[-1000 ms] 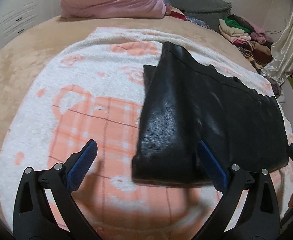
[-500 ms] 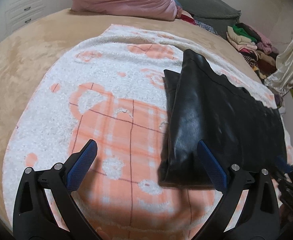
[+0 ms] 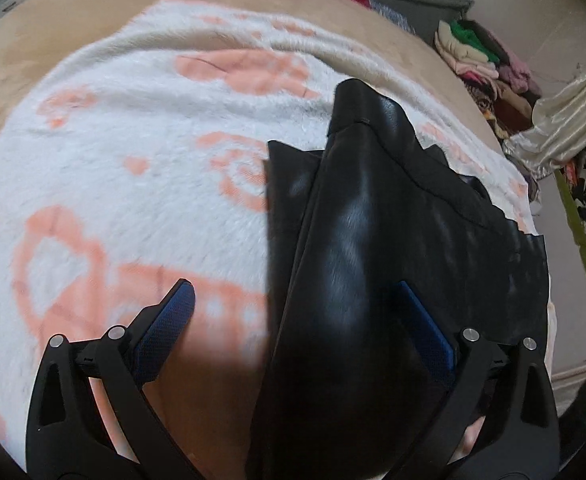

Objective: Fold large clothes
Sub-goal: 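Grasp the folded jacket edge with the right gripper and lift it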

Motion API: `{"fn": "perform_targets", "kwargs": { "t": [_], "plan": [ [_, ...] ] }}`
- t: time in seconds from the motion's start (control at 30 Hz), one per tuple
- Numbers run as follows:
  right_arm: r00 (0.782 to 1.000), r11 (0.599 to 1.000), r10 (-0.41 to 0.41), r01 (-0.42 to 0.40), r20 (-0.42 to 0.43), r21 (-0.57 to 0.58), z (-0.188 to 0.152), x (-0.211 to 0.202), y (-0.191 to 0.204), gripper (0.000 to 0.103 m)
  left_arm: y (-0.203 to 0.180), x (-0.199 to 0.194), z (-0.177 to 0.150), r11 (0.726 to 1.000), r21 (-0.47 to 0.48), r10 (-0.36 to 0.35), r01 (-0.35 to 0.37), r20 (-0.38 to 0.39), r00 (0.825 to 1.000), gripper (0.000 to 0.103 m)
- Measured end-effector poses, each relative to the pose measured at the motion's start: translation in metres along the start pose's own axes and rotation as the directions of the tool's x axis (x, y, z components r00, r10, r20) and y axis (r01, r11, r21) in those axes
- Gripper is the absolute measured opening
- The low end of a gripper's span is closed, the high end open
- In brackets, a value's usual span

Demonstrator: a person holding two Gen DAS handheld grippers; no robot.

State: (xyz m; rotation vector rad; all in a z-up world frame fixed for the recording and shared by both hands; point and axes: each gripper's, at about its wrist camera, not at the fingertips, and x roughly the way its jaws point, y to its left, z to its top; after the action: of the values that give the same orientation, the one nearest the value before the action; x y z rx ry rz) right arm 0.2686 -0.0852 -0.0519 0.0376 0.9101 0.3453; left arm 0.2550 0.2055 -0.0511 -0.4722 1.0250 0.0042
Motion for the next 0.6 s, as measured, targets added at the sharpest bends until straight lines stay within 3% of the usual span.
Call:
{"fn": "perform_targets", "kwargs": {
  "t": [0.07, 0.17, 0.3, 0.43, 0.53, 0.6],
  "plan": [
    [0.998, 1.0, 0.007, -0.009, 0.067, 0.028, 0.024, -0.011, -0.011, 0.034, -0.001, 0.006, 0.006, 1.0, 0.015, 0.013, -0.013, -0.01, 1.0, 0.093],
    [0.995, 0.999, -0.04, 0.039, 0.087, 0.015, 0.057, -0.004, -0.016, 0.032, -0.001, 0.006, 0.01, 1.0, 0.023, 0.007, -0.007, -0.007, 1.0, 0.092],
    [0.999, 0.999, -0.045, 0.044, 0.026, 0.011, 0.089, 0.029, -0.016, 0.032, 0.002, 0.008, 0.014, 1.0, 0.024, 0.0, 0.0, -0.01, 1.0, 0.092],
    [0.988, 0.995, -0.103, 0.103, -0.115, -0.004, 0.087, 0.079, -0.016, 0.033, 0.002, 0.012, 0.02, 0.999, 0.039, -0.01, 0.011, -0.023, 1.0, 0.092],
    [0.987, 0.993, -0.117, 0.114, -0.113, -0.026, 0.079, 0.089, -0.015, 0.033, 0.0, 0.016, 0.024, 0.998, 0.066, 0.001, 0.001, -0.035, 0.999, 0.092],
    [0.993, 0.996, -0.092, 0.09, -0.076, -0.025, 0.079, 0.074, -0.014, 0.035, -0.001, 0.017, 0.027, 0.998, 0.07, 0.001, 0.002, -0.038, 0.999, 0.092]
  ]
}}
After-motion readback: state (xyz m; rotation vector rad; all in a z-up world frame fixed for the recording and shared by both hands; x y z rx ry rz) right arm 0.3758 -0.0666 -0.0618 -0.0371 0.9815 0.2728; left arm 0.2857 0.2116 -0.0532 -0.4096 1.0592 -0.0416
